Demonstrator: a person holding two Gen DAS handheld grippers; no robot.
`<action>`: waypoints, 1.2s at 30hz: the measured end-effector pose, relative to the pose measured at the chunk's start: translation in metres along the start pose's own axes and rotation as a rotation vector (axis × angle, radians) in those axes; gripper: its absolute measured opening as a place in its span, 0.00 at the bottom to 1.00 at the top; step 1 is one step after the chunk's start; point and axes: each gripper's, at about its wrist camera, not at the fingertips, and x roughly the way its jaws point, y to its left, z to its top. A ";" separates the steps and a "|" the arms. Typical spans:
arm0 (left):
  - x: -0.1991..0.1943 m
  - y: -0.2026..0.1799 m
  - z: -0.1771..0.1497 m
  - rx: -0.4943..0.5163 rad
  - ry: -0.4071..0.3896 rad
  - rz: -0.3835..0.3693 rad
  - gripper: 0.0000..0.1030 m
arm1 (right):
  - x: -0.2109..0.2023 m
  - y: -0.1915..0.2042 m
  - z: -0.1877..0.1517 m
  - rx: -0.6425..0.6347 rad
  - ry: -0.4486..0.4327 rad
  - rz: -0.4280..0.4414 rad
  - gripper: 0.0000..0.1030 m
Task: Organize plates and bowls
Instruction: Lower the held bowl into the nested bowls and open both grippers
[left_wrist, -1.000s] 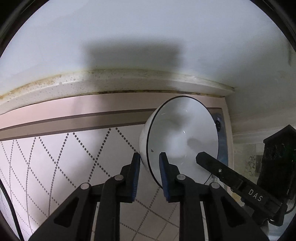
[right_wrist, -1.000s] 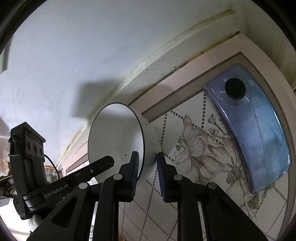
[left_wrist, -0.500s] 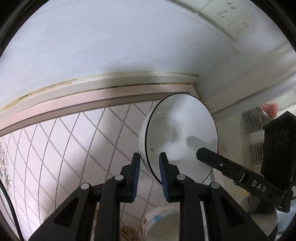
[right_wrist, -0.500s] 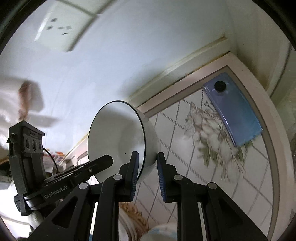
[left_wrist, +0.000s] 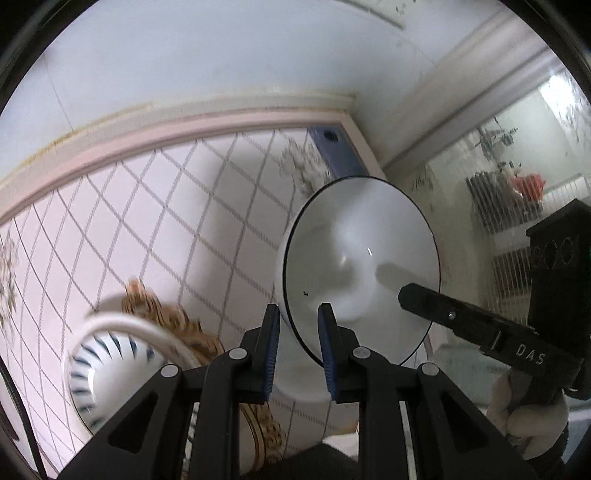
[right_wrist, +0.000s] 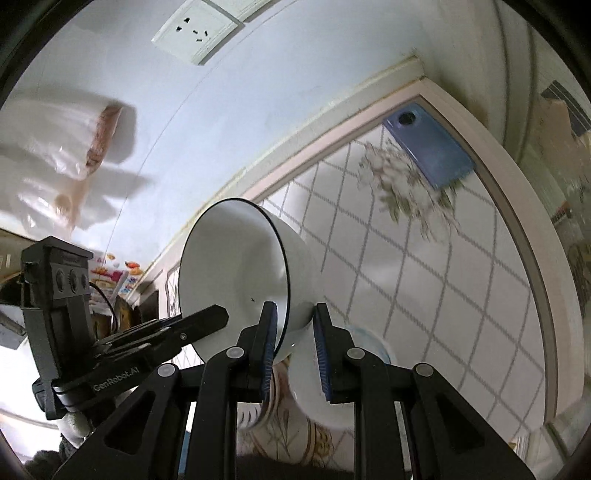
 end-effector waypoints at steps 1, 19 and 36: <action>0.004 -0.001 -0.008 0.001 0.013 0.001 0.18 | -0.005 0.001 -0.008 0.000 0.004 -0.005 0.21; 0.056 -0.002 -0.051 0.019 0.157 0.096 0.18 | 0.034 -0.043 -0.072 0.067 0.133 -0.076 0.21; 0.067 -0.009 -0.057 0.044 0.176 0.149 0.18 | 0.041 -0.039 -0.071 0.040 0.173 -0.157 0.25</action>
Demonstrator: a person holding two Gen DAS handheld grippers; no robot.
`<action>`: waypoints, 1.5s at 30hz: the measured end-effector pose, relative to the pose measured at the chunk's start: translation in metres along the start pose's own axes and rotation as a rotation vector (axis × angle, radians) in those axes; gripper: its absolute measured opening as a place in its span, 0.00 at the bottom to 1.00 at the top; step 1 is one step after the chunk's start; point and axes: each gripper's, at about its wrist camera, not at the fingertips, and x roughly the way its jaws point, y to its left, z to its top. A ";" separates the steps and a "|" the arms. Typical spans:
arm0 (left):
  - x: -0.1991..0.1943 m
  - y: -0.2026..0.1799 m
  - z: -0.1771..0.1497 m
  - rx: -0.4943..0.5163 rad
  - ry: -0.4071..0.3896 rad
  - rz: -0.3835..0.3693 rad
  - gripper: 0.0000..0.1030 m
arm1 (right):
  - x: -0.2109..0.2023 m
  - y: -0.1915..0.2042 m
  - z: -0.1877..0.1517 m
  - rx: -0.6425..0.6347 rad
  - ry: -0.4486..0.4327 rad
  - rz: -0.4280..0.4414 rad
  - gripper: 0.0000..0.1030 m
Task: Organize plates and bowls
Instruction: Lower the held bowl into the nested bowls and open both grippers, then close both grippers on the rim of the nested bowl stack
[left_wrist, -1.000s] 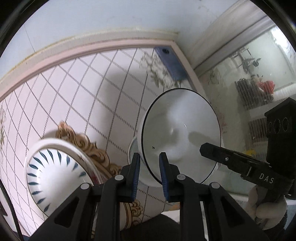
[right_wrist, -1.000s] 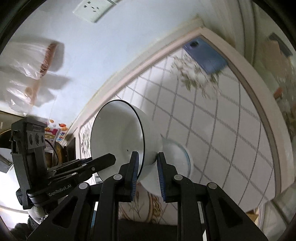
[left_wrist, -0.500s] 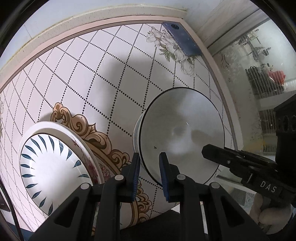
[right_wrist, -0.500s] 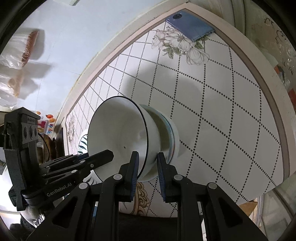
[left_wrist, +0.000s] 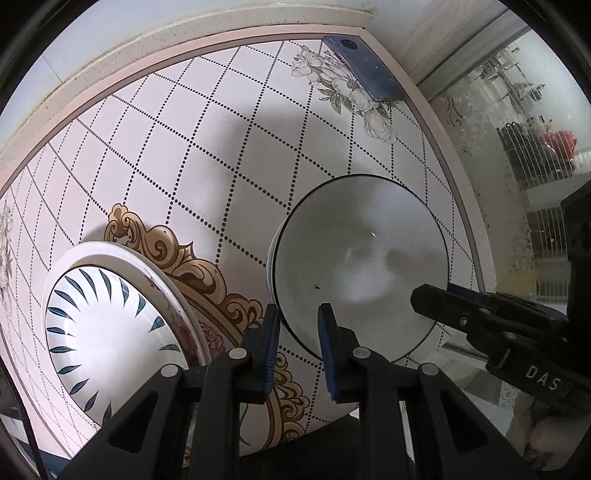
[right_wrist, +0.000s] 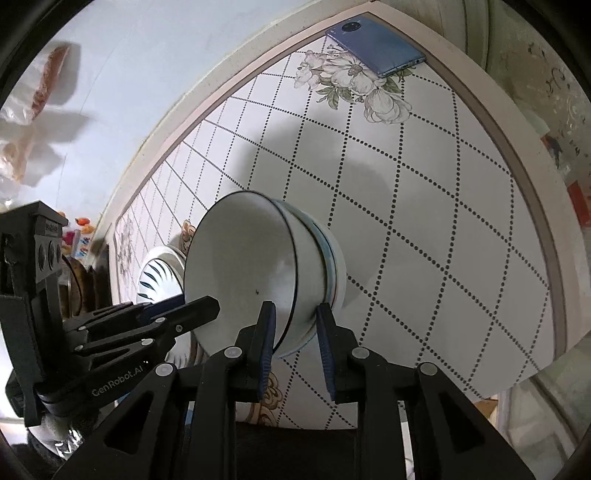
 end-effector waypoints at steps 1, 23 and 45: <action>-0.002 0.000 0.000 0.001 0.000 0.000 0.18 | -0.002 0.000 0.000 0.005 0.001 0.002 0.25; -0.147 -0.011 -0.041 0.064 -0.253 0.034 0.81 | -0.134 0.074 -0.049 -0.152 -0.177 -0.194 0.88; -0.166 -0.016 -0.044 0.051 -0.301 0.004 0.95 | -0.188 0.091 -0.061 -0.157 -0.263 -0.196 0.91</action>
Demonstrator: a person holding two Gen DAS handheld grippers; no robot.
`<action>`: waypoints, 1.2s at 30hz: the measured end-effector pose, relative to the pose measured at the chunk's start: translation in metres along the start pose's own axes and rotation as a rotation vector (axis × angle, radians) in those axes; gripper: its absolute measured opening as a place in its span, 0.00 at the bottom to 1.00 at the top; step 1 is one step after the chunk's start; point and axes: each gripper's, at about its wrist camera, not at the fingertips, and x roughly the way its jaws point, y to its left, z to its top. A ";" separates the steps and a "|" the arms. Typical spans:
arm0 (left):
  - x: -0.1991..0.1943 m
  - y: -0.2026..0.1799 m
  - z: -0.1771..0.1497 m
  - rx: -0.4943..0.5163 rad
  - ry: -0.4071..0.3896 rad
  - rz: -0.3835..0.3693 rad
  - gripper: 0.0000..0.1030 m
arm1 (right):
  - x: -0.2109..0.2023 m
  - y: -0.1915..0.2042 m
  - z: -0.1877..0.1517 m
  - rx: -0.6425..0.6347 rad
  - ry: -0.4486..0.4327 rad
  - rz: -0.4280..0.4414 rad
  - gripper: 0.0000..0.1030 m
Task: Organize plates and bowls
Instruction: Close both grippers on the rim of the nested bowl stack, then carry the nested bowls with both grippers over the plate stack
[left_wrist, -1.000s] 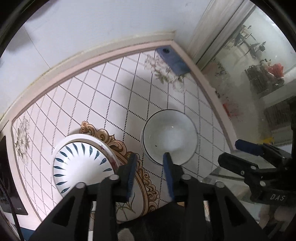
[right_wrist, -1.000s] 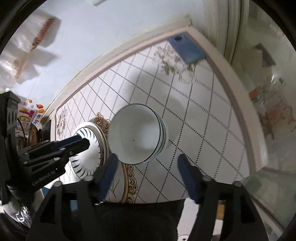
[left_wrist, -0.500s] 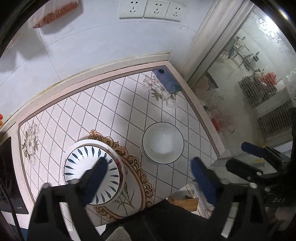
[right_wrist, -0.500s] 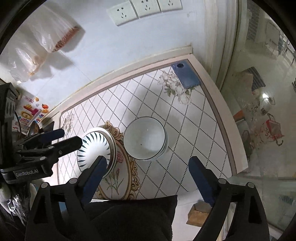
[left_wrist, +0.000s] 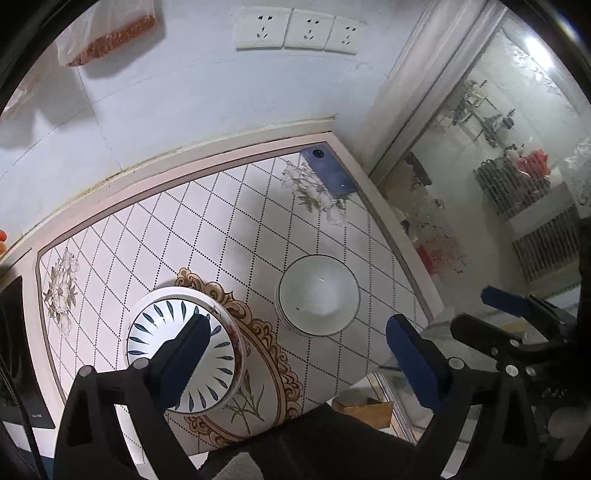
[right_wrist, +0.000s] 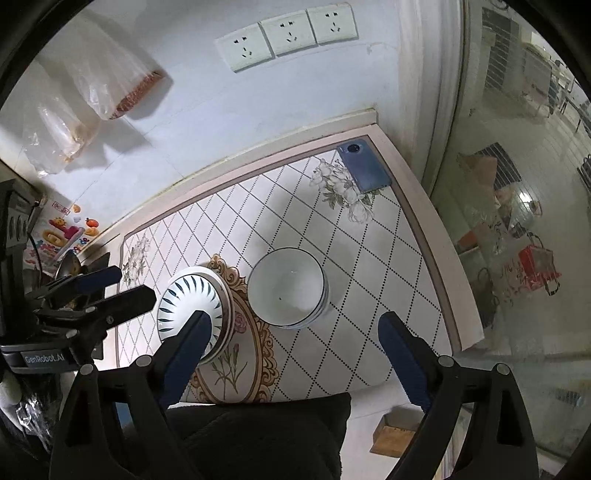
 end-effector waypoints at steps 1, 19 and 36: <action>0.004 0.001 0.000 -0.004 0.002 0.004 0.95 | 0.004 -0.001 0.001 0.002 0.006 -0.002 0.91; 0.178 0.046 0.007 -0.212 0.306 -0.110 0.95 | 0.184 -0.087 -0.005 0.299 0.190 0.283 0.95; 0.241 0.052 0.018 -0.277 0.417 -0.247 0.86 | 0.294 -0.100 -0.014 0.409 0.306 0.478 0.94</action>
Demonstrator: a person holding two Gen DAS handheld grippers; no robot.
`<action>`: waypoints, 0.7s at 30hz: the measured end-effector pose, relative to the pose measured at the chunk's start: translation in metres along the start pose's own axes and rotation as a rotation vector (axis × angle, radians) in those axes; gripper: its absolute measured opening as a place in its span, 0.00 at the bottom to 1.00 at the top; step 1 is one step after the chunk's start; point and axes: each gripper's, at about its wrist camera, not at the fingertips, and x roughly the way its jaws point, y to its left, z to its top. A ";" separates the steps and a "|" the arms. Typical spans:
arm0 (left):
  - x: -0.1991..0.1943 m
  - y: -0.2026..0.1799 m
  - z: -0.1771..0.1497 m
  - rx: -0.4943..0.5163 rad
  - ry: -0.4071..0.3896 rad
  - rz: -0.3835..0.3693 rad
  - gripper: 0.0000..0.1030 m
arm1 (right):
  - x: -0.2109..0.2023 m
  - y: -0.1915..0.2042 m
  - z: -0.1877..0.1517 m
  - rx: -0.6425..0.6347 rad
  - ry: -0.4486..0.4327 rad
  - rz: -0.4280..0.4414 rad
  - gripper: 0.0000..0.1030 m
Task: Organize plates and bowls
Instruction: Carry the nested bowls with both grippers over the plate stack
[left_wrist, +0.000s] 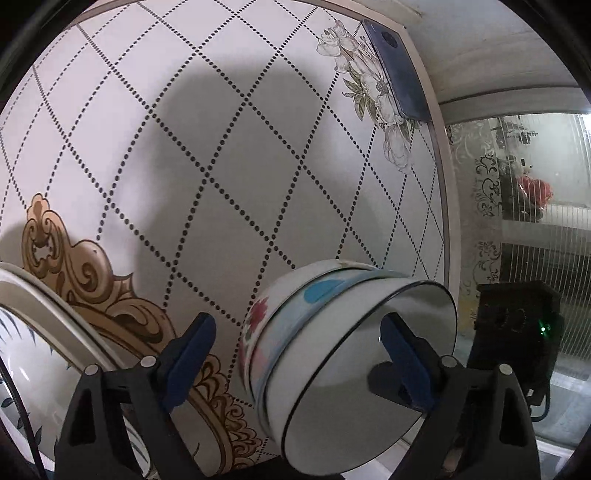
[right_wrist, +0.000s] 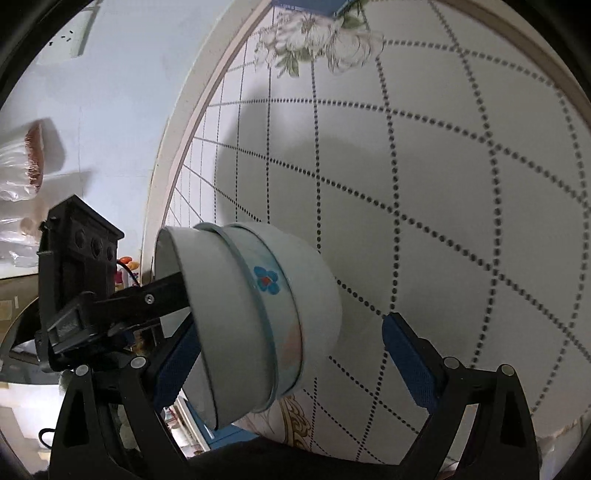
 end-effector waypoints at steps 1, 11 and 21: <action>0.001 0.000 0.000 0.002 0.003 -0.005 0.79 | 0.004 0.000 0.001 0.003 0.002 0.006 0.93; 0.000 -0.002 -0.004 0.033 -0.012 0.031 0.56 | 0.025 0.005 0.010 -0.024 0.003 0.004 0.58; -0.008 0.001 -0.008 0.032 -0.033 0.053 0.55 | 0.028 0.010 0.008 -0.018 -0.008 -0.009 0.58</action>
